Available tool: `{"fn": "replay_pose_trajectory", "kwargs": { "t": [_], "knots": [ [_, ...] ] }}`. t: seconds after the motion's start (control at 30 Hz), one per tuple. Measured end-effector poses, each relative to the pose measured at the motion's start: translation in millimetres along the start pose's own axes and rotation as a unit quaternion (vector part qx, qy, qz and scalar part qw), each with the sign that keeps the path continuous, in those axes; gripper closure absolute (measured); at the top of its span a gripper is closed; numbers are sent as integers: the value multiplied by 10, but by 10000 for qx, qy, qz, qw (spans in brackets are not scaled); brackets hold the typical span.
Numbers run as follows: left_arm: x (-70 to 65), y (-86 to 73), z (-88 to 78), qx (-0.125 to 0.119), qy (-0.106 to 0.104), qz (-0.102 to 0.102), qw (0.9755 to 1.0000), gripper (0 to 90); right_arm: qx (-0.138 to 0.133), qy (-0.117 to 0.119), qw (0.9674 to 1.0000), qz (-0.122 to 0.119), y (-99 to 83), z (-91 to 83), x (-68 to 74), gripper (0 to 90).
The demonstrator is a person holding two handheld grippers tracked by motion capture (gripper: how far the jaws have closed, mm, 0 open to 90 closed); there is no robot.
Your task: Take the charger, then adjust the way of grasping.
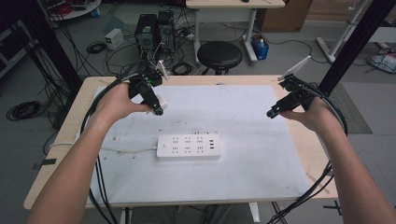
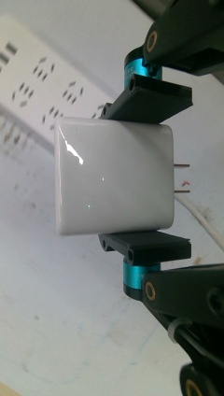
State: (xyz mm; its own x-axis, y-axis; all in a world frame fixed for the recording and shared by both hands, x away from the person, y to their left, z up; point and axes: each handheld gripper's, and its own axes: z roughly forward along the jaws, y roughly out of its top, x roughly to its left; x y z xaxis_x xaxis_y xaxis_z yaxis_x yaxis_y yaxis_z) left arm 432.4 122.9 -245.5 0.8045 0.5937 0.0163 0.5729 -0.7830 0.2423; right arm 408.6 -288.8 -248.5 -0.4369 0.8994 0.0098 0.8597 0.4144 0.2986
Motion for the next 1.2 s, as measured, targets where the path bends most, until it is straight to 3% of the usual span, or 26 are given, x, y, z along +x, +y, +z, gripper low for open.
{"fn": "replay_pose_trajectory", "kwargs": {
  "t": [0.13, 0.17, 0.3, 0.43, 0.5, 0.57, 0.6, 0.67, 0.7, 0.73, 0.77, 0.8, 0.83, 0.93, 1.0, 1.03, 1.07, 1.13, 1.2],
  "knots": [
    [-116, 79, -2, 117, -66, 387, 9992, 423, 8, 23, 10000, 49, 13, -8, 8, 152],
    [-116, 79, -2, 117, -66, 387, 9992, 423, 12, 21, 10000, 53, 15, -11, 9, 152],
    [-162, 97, -7, 30, -135, 606, 9981, 423, -7, 109, 9999, 111, 9, -24, 18, 152],
    [-220, 110, -25, -249, -199, 977, 9947, 424, -14, 262, 9994, 230, 1, -44, 16, 152],
    [-259, 121, -31, -465, -273, 1247, 9907, 424, -17, 416, 9986, 332, -11, -38, 20, 153],
    [-316, 136, -17, -758, -361, 1504, 9851, 424, 3, 670, 9968, 434, -28, -17, 40, 153],
    [-346, 144, -2, -909, -439, 1577, 9823, 424, -1, 814, 9955, 491, -36, -11, 53, 153],
    [-409, 161, 32, -1217, -511, 1817, 9745, 424, -90, 1159, 9914, 599, -52, -2, 82, 186],
    [-409, 161, 32, -1217, -511, 1817, 9745, 424, -137, 1369, 9883, 664, -57, 2, 96, 186],
    [-441, 165, 53, -1384, -549, 1913, 9702, 424, -137, 1369, 9883, 664, -57, 2, 96, 186],
    [-473, 176, 81, -1563, -620, 1984, 9656, 424, -178, 1558, 9847, 760, -60, 5, 112, 187],
    [-529, 189, 125, -1808, -643, 2148, 9576, 424, -255, 1958, 9754, 976, -62, 27, 143, 188],
    [-564, 192, 154, -1949, -657, 2242, 9526, 424, -276, 2163, 9702, 1059, -63, 45, 157, 190],
    [-652, 208, 263, -2364, -776, 2407, 9382, 424, -386, 2874, 9474, 1354, -72, 100, 207, 248],
    [-705, 216, 346, -2576, -869, 2441, 9308, 425, -385, 3161, 9368, 1447, -71, 136, 253, 265],
    [-705, 216, 346, -2576, -869, 2441, 9308, 425, -385, 3161, 9368, 1447, -71, 136, 253, 265],
    [-752, 229, 427, -2759, -938, 2503, 9233, 425, -424, 3468, 9243, 1534, -74, 175, 294, 284],
    [-800, 254, 505, -2867, -1016, 2472, 9200, 425, -423, 3733, 9119, 1653, -78, 222, 336, 322],
    [-851, 283, 573, -2917, -1054, 2488, 9175, 425, -379, 3929, 9016, 1768, -79, 264, 385, 340]
  ]
}}
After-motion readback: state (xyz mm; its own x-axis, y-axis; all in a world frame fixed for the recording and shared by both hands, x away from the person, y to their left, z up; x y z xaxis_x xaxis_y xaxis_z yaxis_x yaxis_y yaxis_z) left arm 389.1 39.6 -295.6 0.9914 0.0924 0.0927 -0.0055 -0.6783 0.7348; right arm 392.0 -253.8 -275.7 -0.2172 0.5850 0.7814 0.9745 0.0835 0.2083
